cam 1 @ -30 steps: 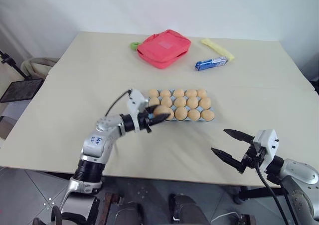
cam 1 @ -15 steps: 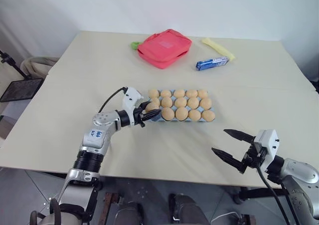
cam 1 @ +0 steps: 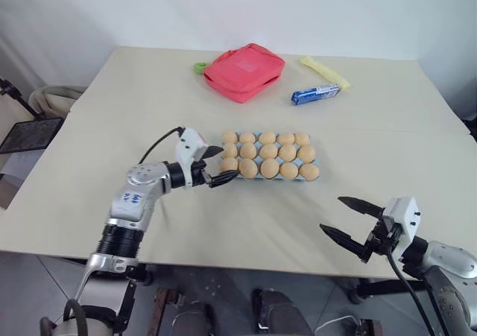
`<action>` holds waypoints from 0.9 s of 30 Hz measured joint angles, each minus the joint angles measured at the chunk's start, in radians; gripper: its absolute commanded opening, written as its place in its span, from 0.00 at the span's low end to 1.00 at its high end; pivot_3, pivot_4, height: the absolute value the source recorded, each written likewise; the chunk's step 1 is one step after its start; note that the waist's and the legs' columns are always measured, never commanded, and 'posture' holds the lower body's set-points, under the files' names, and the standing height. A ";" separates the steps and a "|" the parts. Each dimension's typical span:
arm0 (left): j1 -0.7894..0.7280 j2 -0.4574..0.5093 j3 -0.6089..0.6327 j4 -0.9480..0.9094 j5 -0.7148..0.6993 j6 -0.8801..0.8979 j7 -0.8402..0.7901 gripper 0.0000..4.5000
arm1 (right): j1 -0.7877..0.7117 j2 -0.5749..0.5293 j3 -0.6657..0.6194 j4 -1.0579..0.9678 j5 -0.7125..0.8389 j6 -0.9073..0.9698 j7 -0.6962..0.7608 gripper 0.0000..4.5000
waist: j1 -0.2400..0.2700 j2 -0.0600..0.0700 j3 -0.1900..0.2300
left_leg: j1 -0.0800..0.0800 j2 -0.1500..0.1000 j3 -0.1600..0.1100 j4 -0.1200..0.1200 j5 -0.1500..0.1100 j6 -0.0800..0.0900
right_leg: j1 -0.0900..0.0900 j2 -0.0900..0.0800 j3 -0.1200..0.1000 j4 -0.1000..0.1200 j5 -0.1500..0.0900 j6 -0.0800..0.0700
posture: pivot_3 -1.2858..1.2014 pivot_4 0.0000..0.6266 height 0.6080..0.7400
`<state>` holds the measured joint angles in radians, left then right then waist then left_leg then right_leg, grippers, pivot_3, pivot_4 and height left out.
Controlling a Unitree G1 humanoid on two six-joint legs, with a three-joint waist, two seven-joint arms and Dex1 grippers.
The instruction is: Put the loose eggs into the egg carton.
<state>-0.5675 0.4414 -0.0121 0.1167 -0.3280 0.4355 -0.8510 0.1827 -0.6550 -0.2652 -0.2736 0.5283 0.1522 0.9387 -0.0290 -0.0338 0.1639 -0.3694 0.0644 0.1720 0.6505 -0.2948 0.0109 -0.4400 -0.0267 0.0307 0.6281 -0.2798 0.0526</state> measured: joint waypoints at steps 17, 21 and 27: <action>0.139 0.370 0.167 0.067 -0.129 -0.106 -0.446 1.00 | -0.045 -0.017 -0.008 0.035 -0.001 0.001 0.038 1.00 | 0.001 0.000 0.000 | -0.001 0.000 0.000 0.000 -0.001 -0.001 | -0.001 -0.002 -0.001 -0.001 -0.004 -0.008 | 0.52 0.24 1.00; 0.105 0.386 0.156 0.143 -0.115 -0.148 -0.496 1.00 | -0.046 -0.046 -0.027 0.068 -0.001 -0.001 0.064 1.00 | 0.000 0.000 0.000 | -0.001 0.000 0.001 -0.001 -0.001 0.000 | -0.002 -0.001 -0.001 -0.001 -0.003 -0.005 | 0.52 0.24 1.00; 0.050 0.391 0.146 0.204 -0.096 -0.180 -0.518 1.00 | -0.049 -0.053 -0.057 0.078 -0.001 -0.003 0.078 1.00 | -0.002 0.000 0.000 | -0.001 0.001 0.001 -0.001 -0.001 -0.001 | -0.003 0.000 -0.001 0.000 -0.002 -0.004 | 0.52 0.24 1.00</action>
<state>-0.5170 0.8320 0.1344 0.3206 -0.4245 0.2552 -1.3686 0.1333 -0.7077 -0.3227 -0.1953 0.5272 0.1490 1.0169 -0.0311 -0.0337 0.1640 -0.3705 0.0652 0.1731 0.6496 -0.2961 0.0104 -0.4427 -0.0267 0.0301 0.6280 -0.2819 0.0489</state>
